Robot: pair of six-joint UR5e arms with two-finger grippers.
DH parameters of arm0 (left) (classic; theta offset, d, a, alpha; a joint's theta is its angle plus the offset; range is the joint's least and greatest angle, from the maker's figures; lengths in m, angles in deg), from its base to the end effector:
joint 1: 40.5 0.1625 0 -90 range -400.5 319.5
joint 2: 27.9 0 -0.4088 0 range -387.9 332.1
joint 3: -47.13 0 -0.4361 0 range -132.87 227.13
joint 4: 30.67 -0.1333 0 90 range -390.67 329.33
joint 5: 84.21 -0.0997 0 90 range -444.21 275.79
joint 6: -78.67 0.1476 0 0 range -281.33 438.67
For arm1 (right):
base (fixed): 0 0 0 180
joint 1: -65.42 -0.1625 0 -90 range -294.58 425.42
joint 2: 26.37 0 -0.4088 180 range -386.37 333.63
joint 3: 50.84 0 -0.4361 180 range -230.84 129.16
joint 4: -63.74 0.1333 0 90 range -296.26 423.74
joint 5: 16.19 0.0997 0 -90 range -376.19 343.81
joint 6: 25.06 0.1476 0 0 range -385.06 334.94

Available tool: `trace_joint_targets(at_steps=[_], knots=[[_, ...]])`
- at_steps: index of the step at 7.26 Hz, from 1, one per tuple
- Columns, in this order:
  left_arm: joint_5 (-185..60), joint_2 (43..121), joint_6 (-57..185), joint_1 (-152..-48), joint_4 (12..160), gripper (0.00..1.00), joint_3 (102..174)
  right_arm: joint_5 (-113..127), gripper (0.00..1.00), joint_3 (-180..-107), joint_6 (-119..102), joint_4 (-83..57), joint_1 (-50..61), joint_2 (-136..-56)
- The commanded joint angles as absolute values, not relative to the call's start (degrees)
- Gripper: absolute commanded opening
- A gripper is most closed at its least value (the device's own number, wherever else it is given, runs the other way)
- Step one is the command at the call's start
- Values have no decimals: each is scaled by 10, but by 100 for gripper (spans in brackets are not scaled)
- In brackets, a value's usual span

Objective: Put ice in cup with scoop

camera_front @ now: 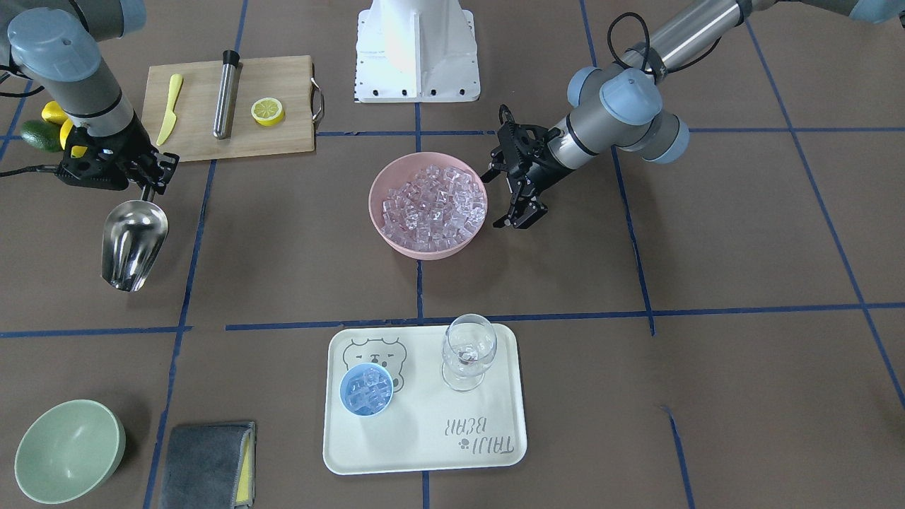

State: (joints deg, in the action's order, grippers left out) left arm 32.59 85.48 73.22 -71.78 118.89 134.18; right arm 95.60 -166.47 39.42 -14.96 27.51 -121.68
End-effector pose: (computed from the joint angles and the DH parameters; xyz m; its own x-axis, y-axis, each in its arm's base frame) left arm 0.5789 -0.4298 0.3102 0.0977 0.9803 -0.1715 -0.1399 0.1842 0.9729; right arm -0.3682 -0.3863 0.4825 0.7859 0.1050 0.6093 -0.0868 0.9945 -0.0594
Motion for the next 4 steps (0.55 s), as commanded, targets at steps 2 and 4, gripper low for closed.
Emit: trace_joint_targets(at_steps=[2, 4], knots=[[326, 855, 732, -719, 1188, 100, 1341, 951, 80, -1642, 405, -143, 302, -1214], [326, 854, 731, -721, 1186, 100, 1341, 958, 100, -1648, 403, -142, 300, -1214]])
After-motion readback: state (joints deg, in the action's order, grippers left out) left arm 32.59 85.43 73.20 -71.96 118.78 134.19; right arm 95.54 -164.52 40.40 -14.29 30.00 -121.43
